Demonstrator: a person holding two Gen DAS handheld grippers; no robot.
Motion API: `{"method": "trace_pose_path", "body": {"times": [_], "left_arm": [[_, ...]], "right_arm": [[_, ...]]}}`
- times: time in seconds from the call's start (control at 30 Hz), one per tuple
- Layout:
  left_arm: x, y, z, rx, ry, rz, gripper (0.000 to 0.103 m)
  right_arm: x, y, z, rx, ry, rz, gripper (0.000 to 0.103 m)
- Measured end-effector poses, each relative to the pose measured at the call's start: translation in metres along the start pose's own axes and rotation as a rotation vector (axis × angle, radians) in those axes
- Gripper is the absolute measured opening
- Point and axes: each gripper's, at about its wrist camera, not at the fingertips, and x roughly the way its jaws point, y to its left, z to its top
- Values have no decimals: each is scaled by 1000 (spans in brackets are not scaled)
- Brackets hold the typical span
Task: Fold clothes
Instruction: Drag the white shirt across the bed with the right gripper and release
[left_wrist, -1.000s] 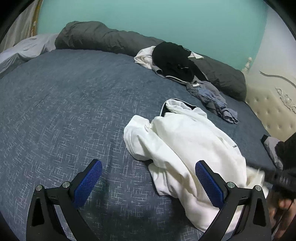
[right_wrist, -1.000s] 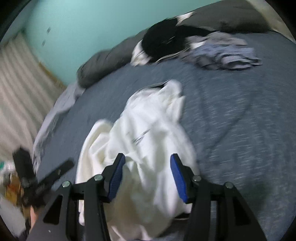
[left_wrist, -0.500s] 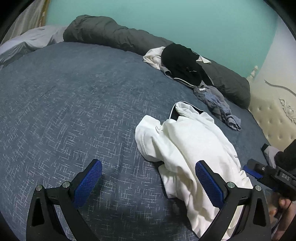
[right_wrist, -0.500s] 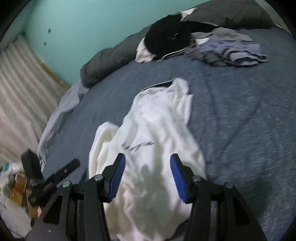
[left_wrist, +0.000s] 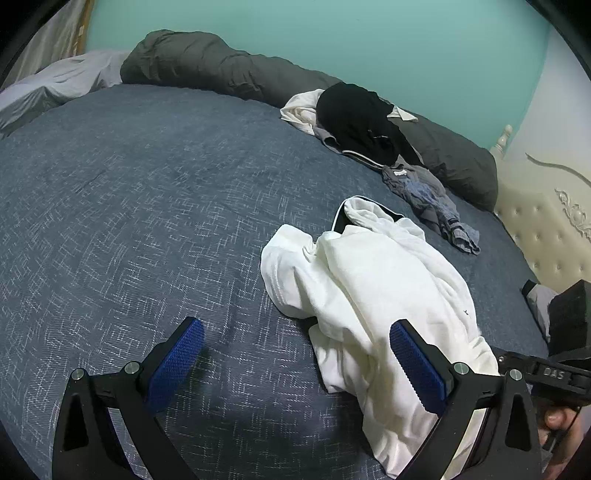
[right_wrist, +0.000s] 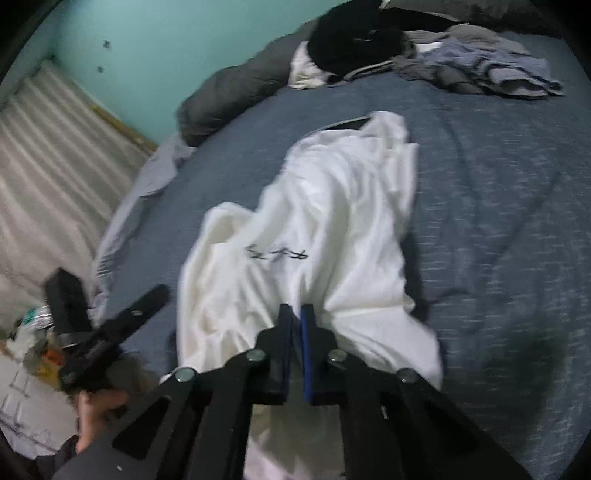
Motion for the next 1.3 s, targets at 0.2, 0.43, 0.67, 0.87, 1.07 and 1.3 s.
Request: {"method": "trace_pose_path", "body": {"times": [0.2, 0.43, 0.67, 0.87, 1.07, 1.3], "left_arm": [[-3, 3, 2, -8, -11, 7, 103], [-4, 7, 5, -17, -20, 12, 103], [-6, 12, 6, -19, -27, 27, 103], [-15, 18, 8, -21, -44, 33, 103], [-23, 32, 8, -13, -45, 63, 103], [-34, 53, 9, -42, -43, 63, 103]], "right_arm": [[11, 25, -6, -56, 68, 155, 3], [7, 22, 0, -50, 39, 101, 5], [-25, 11, 14, -23, -105, -33, 7], [-23, 25, 6, -31, -83, -56, 41], [0, 63, 6, -99, -27, -132, 64], [51, 72, 14, -129, 106, -306, 66]]}}
